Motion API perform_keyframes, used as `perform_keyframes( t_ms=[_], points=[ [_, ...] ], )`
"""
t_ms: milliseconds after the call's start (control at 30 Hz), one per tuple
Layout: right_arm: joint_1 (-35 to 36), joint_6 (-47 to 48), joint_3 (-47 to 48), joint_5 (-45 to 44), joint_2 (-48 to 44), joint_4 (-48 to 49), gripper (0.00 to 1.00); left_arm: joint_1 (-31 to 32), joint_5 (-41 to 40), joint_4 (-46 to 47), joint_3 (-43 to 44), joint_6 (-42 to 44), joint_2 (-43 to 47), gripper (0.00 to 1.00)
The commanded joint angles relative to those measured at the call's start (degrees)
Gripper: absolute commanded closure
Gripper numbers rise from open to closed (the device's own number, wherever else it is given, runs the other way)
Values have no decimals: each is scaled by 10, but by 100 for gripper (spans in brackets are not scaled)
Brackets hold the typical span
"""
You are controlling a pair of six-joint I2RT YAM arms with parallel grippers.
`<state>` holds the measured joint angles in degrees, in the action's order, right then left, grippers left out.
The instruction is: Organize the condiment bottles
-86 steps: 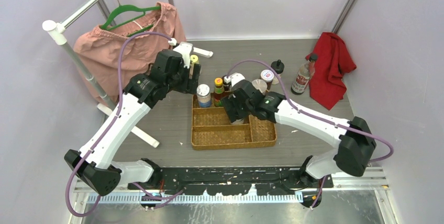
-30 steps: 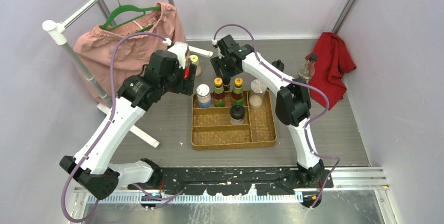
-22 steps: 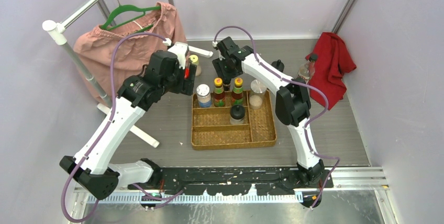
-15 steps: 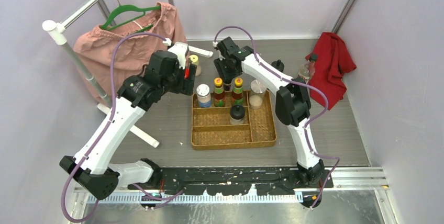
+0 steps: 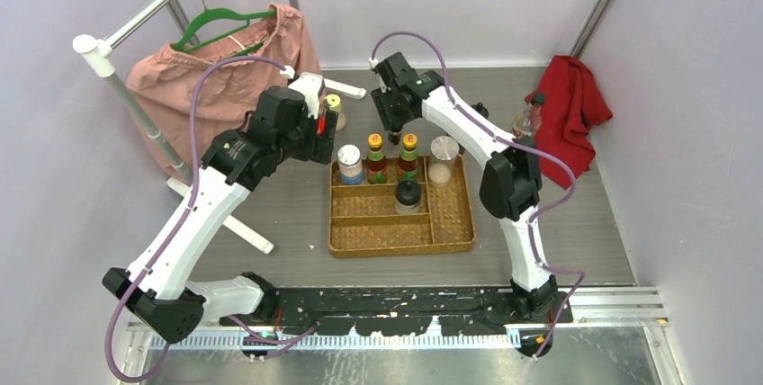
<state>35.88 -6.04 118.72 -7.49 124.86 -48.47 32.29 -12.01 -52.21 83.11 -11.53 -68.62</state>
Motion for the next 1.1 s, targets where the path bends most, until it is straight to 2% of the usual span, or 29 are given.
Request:
perform_keyframes(
  t_ms=[0,300,467,800,1067],
  points=[
    [-1,18,68,-36,-87,-14,50,1,2,5,-1,7,14,20],
    [2,26,126,-56,-179,-76,50,1,4,10,-4,9,5,20],
    [22,46,137,-51,-224,-145,49,1,8,15,-5,7,-4,20],
    [90,55,0,-15,-323,-189,49,1,7,14,-3,5,-13,20],
    [139,25,-138,-11,-367,-126,50,1,7,15,-7,-2,-11,20]
  ],
)
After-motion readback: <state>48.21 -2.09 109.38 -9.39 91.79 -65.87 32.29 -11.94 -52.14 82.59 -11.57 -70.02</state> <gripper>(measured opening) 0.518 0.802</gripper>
